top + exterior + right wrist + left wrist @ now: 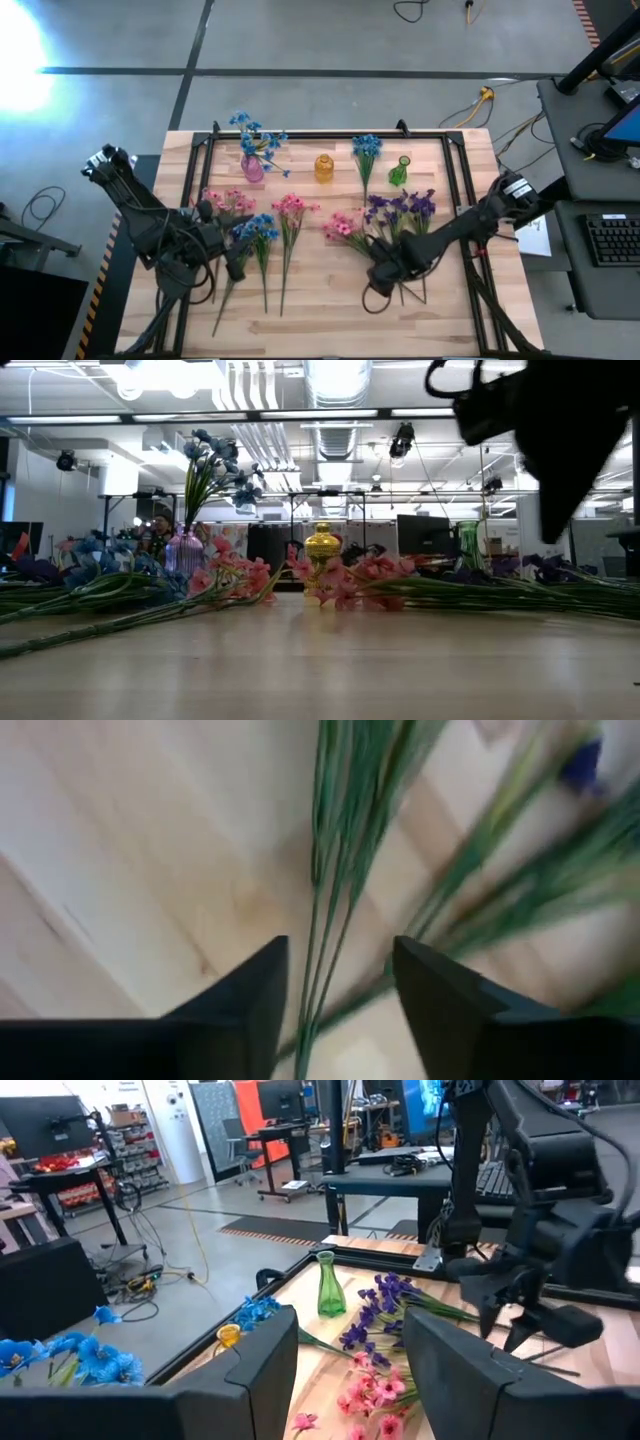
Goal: Sort flowers into vase by color
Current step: Put the right pink flowers into the green vase
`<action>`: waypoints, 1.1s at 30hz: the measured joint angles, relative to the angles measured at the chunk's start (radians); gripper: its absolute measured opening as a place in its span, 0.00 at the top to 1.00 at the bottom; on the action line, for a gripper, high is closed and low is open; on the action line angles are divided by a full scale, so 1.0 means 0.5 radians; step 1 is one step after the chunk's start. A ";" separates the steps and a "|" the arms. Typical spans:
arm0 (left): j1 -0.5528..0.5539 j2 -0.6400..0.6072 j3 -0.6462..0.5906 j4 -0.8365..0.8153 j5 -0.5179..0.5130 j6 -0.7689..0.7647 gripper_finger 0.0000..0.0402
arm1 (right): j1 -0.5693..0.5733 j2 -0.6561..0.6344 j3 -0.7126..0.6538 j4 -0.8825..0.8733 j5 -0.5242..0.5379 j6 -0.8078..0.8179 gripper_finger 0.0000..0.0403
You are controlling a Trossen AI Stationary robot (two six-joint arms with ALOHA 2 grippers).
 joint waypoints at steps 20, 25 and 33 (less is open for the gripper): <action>0.031 0.000 -0.006 -0.008 0.007 -0.083 0.58 | -0.397 0.353 -0.014 0.293 -0.022 -0.472 0.34; 0.031 0.000 -0.008 -0.020 0.008 -0.083 0.58 | -0.397 0.377 -0.010 0.309 -0.021 -0.483 0.40; 0.034 -0.001 -0.009 -0.037 0.007 -0.081 0.58 | -0.397 0.381 -0.012 0.435 -0.066 -0.511 0.55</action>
